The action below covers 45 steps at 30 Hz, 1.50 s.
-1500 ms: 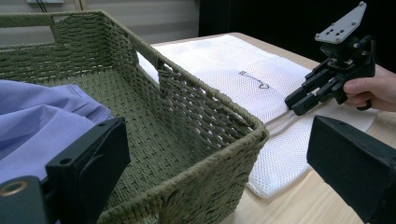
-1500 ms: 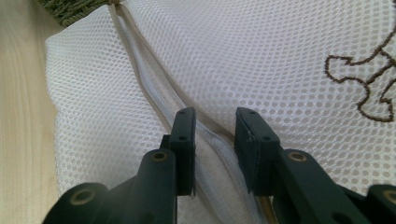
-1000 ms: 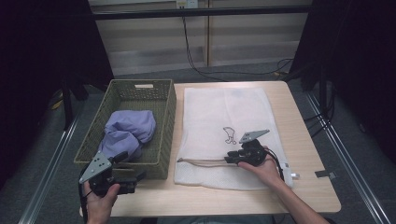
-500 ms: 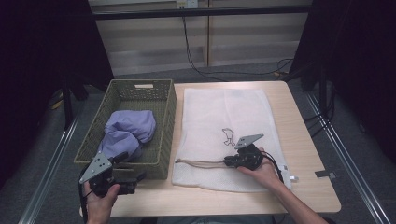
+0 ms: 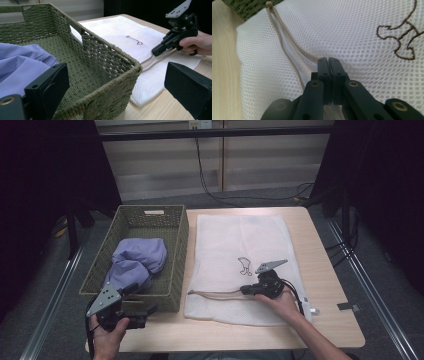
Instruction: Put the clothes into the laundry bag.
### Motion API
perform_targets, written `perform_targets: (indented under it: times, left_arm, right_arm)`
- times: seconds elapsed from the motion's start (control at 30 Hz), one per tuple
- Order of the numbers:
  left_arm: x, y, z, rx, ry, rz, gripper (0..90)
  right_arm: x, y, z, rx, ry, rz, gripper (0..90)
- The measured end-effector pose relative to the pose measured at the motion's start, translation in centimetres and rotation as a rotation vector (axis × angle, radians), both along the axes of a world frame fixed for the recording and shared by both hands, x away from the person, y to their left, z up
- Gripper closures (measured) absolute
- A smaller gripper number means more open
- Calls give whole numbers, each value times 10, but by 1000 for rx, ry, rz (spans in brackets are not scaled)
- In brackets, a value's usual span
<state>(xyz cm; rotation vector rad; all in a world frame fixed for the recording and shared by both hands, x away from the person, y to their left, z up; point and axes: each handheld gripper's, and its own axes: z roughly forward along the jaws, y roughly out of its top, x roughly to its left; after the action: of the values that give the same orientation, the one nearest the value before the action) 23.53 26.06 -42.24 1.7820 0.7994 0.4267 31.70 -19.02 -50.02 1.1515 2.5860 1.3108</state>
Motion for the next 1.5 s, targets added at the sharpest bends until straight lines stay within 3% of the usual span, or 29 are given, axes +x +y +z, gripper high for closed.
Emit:
perform_targets:
  times: [1.17, 1.5]
  left_arm:
    - [2, 0, 0, -10, 0, 5, 55]
    - [3, 0, 0, -6, -1, 3, 55]
  right_arm:
    - [-2, -18, 33, 197, -95, -69, 892]
    - [-2, -21, 42, 216, -126, -87, 892]
